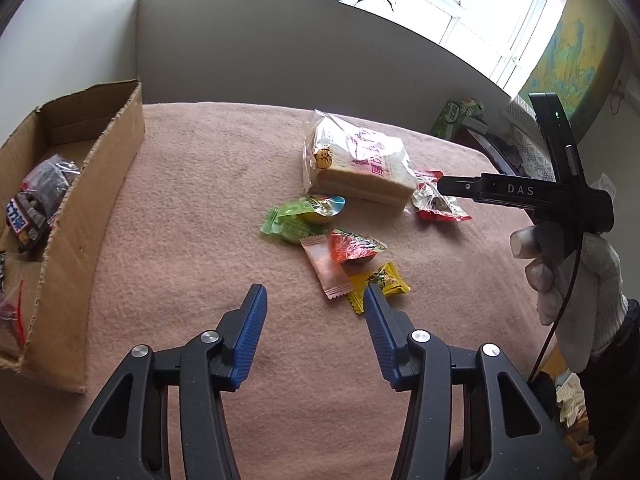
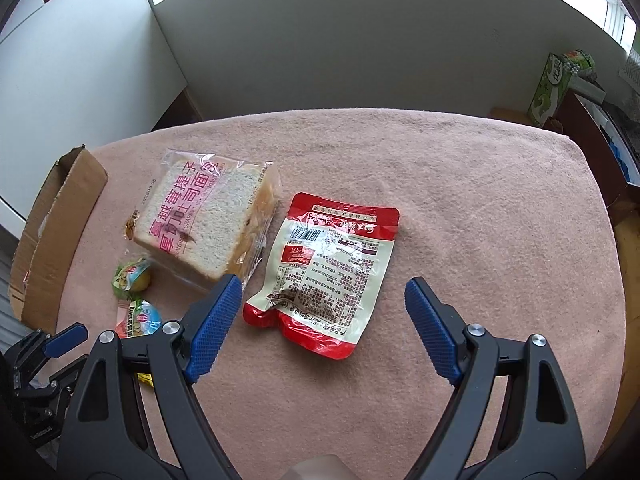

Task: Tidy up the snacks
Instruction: 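Move both tools back toward the snack pile, then grasp the pink wrapped candy with the left tool while the right tool grasps the red jerky pack, then carry both items into the cardboard box and open both tools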

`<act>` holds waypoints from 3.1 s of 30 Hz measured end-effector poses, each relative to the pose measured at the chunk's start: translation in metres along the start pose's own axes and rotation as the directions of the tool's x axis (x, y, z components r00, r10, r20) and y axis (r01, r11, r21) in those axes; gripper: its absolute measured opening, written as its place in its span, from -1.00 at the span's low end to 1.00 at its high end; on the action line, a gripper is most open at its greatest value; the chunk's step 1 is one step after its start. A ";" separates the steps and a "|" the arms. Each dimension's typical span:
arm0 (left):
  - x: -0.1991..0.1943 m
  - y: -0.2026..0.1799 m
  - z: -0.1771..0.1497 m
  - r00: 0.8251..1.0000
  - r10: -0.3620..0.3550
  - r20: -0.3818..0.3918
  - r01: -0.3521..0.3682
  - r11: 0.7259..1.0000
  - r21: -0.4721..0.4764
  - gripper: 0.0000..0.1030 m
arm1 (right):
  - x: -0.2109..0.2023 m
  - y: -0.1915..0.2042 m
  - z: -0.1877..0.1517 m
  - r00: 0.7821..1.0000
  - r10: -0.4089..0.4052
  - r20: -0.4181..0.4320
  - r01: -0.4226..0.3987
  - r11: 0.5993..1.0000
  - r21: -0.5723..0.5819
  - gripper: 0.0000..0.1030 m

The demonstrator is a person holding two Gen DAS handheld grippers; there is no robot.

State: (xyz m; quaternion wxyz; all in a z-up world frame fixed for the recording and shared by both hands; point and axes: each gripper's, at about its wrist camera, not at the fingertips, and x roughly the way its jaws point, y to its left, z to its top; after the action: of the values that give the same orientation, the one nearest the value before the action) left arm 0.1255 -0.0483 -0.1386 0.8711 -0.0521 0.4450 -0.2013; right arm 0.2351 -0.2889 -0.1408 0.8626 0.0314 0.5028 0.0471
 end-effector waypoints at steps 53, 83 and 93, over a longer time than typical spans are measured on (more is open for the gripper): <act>0.031 -0.007 0.005 0.994 0.103 -0.026 -0.101 0.992 0.082 -0.65 | 0.011 0.000 -0.012 0.999 -0.013 -0.053 0.011 0.999 -0.049 0.22; -0.087 0.067 -0.009 0.972 0.165 0.168 -0.149 0.984 -0.100 -0.65 | -0.100 0.090 -0.022 0.975 0.176 0.137 -0.156 0.977 -0.145 0.20; -0.117 0.123 -0.012 0.944 0.254 0.212 -0.214 0.957 -0.196 -0.65 | -0.091 0.176 0.011 0.962 0.238 0.135 -0.194 0.941 -0.276 0.21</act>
State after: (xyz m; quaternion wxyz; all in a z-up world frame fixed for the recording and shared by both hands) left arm 0.0924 0.1119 -0.0906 0.9276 -0.0964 0.3575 -0.0497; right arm 0.1915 -0.1246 -0.0393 0.8875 -0.0233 0.4121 0.2047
